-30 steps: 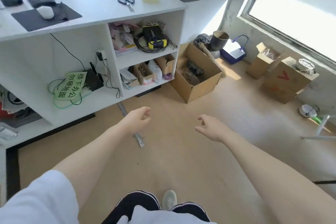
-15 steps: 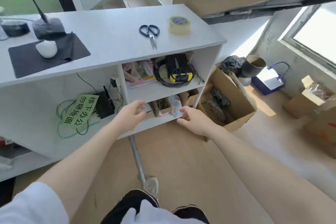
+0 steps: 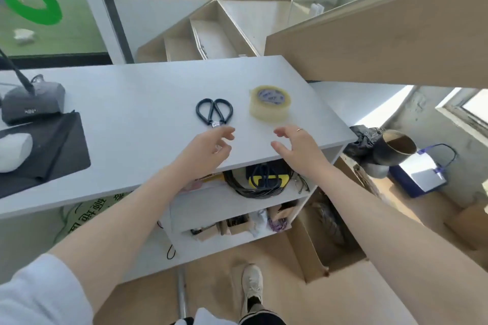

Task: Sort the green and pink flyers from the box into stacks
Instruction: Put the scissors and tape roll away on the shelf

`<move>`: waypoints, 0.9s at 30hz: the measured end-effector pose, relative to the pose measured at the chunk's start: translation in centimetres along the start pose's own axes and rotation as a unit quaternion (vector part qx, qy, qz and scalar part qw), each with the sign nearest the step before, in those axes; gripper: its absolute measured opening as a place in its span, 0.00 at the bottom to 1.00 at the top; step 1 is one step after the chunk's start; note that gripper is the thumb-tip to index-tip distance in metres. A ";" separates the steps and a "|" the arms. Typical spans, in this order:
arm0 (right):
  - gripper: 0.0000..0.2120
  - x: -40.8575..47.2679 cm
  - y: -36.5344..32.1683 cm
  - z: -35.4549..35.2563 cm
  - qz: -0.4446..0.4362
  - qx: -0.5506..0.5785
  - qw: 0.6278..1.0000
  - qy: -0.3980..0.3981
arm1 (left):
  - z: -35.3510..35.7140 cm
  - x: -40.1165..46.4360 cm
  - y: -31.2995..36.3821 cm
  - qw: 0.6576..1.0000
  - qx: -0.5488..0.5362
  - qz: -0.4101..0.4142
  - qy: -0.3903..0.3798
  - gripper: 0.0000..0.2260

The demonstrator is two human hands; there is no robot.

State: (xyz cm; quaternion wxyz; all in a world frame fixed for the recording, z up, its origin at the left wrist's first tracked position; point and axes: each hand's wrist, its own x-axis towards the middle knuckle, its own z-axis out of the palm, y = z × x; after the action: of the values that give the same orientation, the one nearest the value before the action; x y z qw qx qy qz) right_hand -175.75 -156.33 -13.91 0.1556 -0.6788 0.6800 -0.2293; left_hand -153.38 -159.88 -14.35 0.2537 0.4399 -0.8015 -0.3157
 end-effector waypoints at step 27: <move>0.20 18.9 5.6 1.0 -0.026 -0.181 0.976 -0.119 | -4.9 20.4 -10.1 0.807 0.508 0.089 -0.286 0.21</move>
State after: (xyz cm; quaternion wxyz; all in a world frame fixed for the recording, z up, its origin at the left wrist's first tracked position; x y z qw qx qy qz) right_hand -180.57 -175.38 -15.83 0.1042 -0.7356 0.6690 -0.0239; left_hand -154.44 -183.11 -15.79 -0.2196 0.3225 -0.9194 0.0495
